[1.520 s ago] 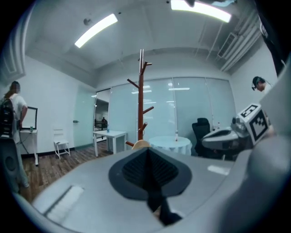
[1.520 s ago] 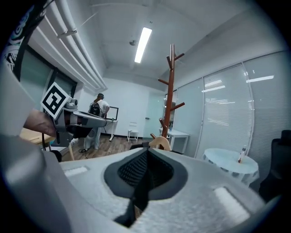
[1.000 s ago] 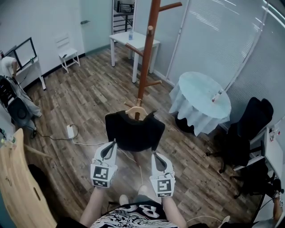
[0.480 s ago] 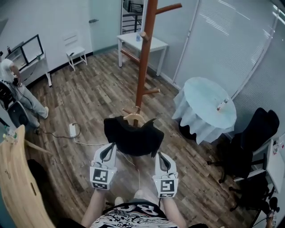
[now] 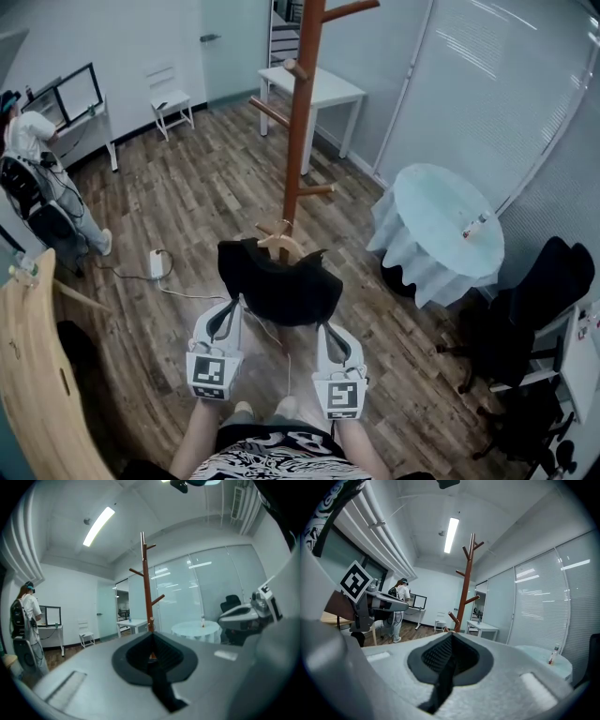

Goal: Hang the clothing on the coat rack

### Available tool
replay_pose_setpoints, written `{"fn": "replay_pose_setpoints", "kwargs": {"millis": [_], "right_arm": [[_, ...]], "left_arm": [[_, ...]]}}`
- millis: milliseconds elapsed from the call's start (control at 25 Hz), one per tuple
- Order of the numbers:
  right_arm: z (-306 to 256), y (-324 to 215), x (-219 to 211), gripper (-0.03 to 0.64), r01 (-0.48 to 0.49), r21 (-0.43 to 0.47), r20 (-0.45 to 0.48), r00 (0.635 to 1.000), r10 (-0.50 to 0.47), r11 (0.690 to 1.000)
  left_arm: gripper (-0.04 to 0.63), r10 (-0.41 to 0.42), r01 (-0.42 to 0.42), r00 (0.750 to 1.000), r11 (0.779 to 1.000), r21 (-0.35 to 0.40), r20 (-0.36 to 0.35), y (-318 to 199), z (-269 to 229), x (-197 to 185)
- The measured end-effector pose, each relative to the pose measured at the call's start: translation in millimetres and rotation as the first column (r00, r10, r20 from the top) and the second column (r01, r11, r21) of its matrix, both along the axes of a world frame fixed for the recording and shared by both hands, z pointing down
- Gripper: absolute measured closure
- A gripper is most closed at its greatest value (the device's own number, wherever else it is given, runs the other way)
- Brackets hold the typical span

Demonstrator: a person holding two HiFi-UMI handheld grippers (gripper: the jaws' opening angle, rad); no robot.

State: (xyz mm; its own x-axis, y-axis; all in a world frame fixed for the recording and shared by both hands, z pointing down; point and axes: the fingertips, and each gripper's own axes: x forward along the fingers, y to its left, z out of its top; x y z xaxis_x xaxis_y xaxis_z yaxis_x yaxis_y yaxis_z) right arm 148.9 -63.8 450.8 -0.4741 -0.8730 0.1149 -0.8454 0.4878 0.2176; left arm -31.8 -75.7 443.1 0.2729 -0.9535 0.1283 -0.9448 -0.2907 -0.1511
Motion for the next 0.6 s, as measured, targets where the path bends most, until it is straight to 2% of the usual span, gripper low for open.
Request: {"fn": "replay_pose_setpoints", "kwargs": {"millis": [320, 600], "right_arm": [[4, 0, 8, 0.618, 0.004, -0.014, 0.008, 1.000, -0.004, 1.000], [15, -2, 7, 0.618, -0.003, -0.029, -0.034, 0.999, 0.002, 1.000]], "left_arm": [[0.606, -0.009, 0.009, 1.000, 1.000, -0.008, -0.009, 9, 4, 2], [0.606, -0.012, 0.012, 1.000, 1.000, -0.007, -0.006, 9, 7, 0]]}}
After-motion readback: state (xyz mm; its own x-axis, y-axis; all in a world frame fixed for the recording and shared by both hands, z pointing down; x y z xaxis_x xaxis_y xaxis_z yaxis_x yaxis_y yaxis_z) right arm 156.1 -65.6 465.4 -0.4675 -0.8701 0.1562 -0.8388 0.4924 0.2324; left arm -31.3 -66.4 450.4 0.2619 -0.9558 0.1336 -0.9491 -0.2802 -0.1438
